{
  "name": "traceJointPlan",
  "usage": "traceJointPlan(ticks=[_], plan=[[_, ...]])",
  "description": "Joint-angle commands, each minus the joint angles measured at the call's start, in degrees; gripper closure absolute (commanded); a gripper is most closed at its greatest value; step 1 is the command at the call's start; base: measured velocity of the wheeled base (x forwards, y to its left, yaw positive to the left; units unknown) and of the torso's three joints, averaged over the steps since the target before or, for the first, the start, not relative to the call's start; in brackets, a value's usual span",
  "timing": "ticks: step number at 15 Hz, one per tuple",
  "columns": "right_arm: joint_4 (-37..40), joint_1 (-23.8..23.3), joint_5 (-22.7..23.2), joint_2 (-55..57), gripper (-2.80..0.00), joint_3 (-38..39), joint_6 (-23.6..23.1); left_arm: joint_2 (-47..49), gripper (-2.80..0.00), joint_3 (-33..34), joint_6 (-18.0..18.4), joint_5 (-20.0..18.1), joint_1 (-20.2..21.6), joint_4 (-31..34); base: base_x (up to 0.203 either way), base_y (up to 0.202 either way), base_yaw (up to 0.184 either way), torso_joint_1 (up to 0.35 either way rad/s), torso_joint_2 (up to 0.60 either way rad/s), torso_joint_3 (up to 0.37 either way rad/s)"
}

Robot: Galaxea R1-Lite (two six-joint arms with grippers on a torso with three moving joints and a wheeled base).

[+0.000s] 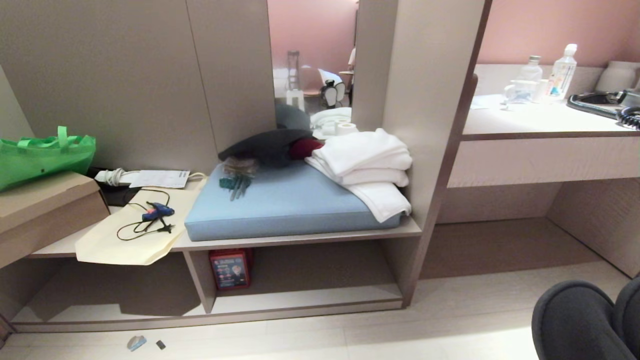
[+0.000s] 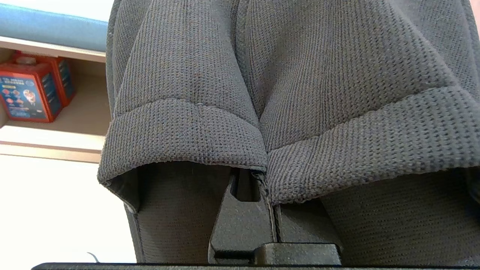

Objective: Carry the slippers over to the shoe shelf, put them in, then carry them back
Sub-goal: Place the slippers on the floor

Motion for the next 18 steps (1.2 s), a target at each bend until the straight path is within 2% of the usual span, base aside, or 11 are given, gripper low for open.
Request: traceJointPlan(ticks=[1, 12, 18], plan=[[0.0, 0.0, 0.0, 0.1, 0.0, 0.0, -0.1, 0.0, 0.0, 0.4, 0.0, 0.0, 0.0, 0.0, 0.0, 0.0, 0.0, 0.011, 0.0, 0.052], [0.0, 0.0, 0.0, 0.1, 0.0, 0.0, -0.1, 0.0, 0.0, 0.4, 0.2, 0.0, 0.0, 0.0, 0.0, 0.0, 0.0, 0.001, 0.0, 0.006], [0.0, 0.0, 0.0, 0.1, 0.0, 0.0, -0.1, 0.0, 0.0, 0.4, 0.2, 0.0, 0.0, 0.0, -0.001, -0.171, -0.001, 0.001, 0.0, 0.004]])
